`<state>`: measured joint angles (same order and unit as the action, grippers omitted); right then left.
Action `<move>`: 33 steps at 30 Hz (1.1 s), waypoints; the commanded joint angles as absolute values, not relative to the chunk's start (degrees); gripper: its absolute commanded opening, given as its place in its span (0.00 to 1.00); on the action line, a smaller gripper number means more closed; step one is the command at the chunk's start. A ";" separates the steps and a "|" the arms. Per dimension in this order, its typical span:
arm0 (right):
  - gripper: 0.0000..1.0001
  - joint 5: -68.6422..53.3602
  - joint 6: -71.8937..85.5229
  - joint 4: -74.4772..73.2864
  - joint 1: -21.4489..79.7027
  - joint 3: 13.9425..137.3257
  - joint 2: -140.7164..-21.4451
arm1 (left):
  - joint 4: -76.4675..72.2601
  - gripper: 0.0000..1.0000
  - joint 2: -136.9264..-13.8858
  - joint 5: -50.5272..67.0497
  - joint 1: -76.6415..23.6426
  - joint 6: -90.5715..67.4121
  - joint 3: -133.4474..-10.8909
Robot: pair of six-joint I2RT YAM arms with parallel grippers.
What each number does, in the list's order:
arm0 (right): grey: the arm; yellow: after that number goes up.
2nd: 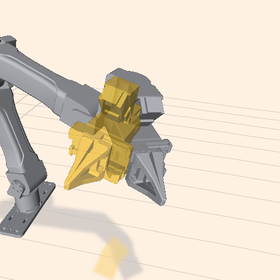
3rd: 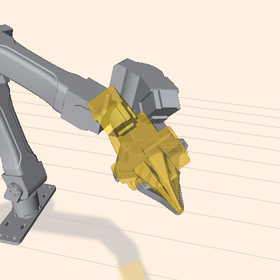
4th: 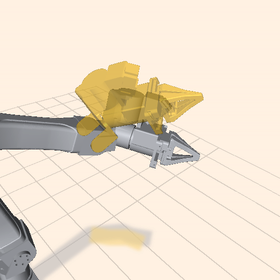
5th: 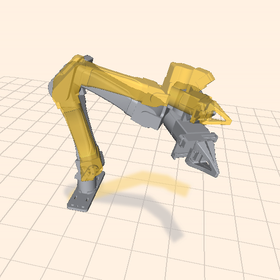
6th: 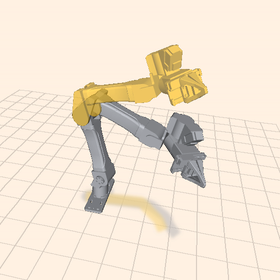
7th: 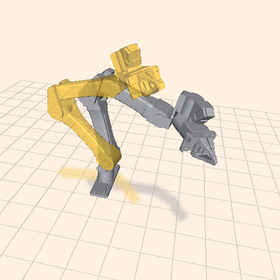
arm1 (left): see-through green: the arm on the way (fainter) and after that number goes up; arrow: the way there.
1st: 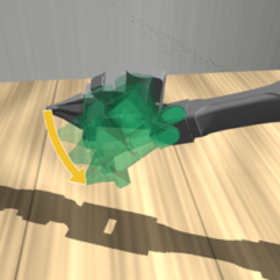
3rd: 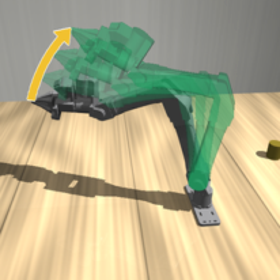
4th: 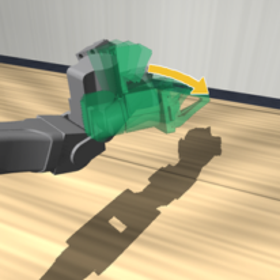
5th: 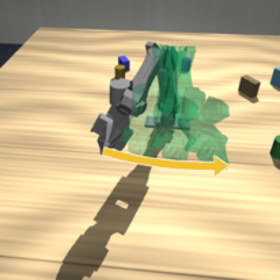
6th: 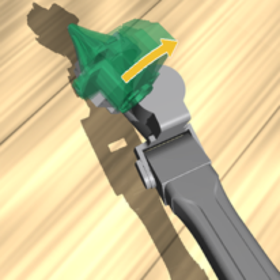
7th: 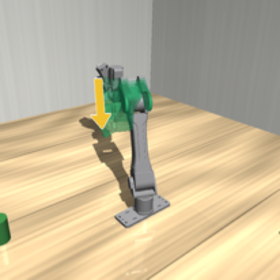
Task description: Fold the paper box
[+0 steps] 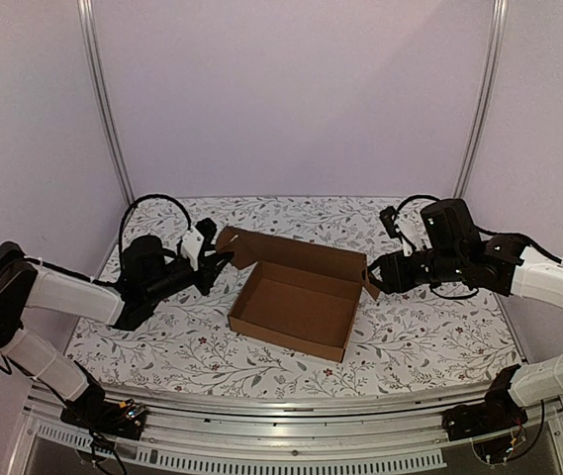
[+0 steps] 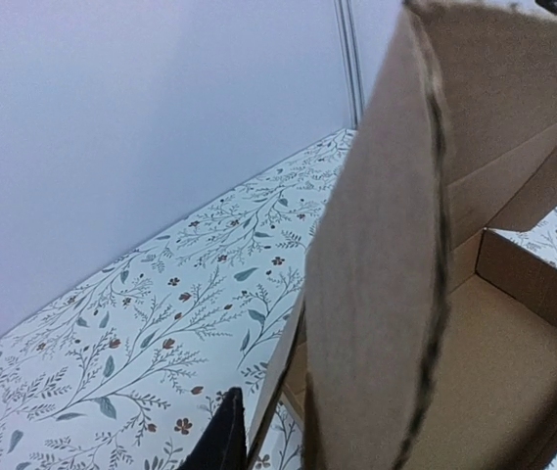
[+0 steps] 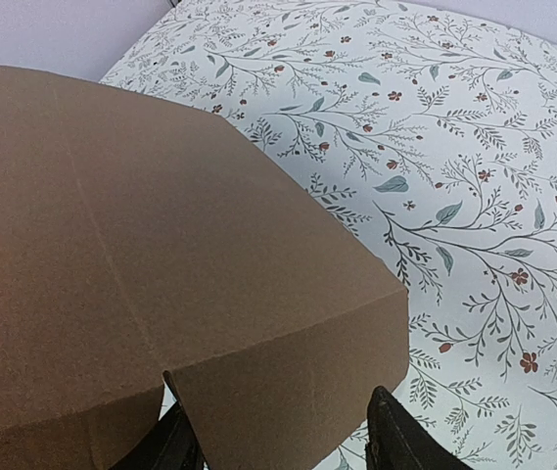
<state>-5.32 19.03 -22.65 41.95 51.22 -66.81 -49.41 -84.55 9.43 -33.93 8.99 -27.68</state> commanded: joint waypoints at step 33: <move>0.79 -4.66 7.62 -25.18 42.19 52.33 -62.11 | -30.47 0.00 -76.36 1.92 -36.23 3.39 -31.07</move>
<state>-4.03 13.34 -25.52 41.95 52.34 -62.83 -37.58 -77.87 6.35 -34.74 6.17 -28.77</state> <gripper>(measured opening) 0.786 0.007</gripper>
